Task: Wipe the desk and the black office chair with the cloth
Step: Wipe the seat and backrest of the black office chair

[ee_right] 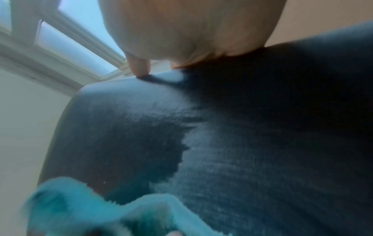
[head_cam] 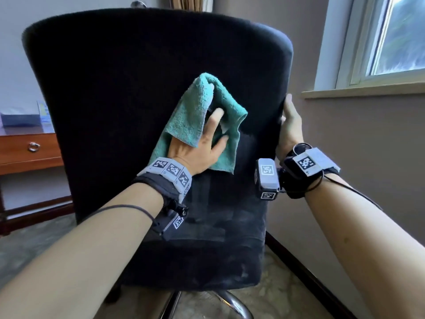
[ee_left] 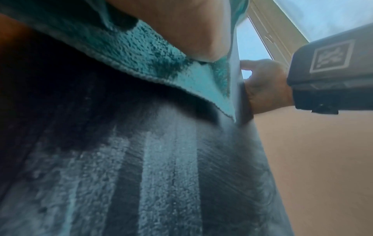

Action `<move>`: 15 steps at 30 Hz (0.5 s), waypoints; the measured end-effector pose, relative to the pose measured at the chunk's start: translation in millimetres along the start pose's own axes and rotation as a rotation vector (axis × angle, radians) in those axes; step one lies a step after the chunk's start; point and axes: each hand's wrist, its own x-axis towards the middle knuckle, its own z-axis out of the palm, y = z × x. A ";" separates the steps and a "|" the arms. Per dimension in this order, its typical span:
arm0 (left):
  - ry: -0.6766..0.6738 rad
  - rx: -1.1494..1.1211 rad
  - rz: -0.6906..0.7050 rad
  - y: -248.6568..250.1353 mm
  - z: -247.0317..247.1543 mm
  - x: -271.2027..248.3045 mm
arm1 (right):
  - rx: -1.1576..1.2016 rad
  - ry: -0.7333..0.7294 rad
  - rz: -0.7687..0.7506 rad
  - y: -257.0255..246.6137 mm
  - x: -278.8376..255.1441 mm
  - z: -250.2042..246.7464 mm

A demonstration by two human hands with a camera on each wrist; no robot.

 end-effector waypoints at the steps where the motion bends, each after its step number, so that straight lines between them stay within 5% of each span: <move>1: -0.013 0.006 0.047 0.2 0.6 2.7 | 0.009 -0.021 0.019 0.4 -1.4 -0.9; 8: -0.015 0.033 0.133 5.5 -7.4 39.2 | 0.075 -0.115 0.024 0.6 -10.2 1.3; 11: 0.028 0.222 -0.004 1.3 -16.8 49.1 | 0.095 -0.072 0.006 1.8 -12.0 7.6; 13: -0.115 0.304 -0.162 5.6 -15.7 49.9 | 0.107 -0.079 -0.019 3.5 -11.5 9.8; 15: -0.183 0.282 -0.162 12.2 -7.0 42.1 | 0.110 -0.088 -0.022 4.7 -11.7 11.9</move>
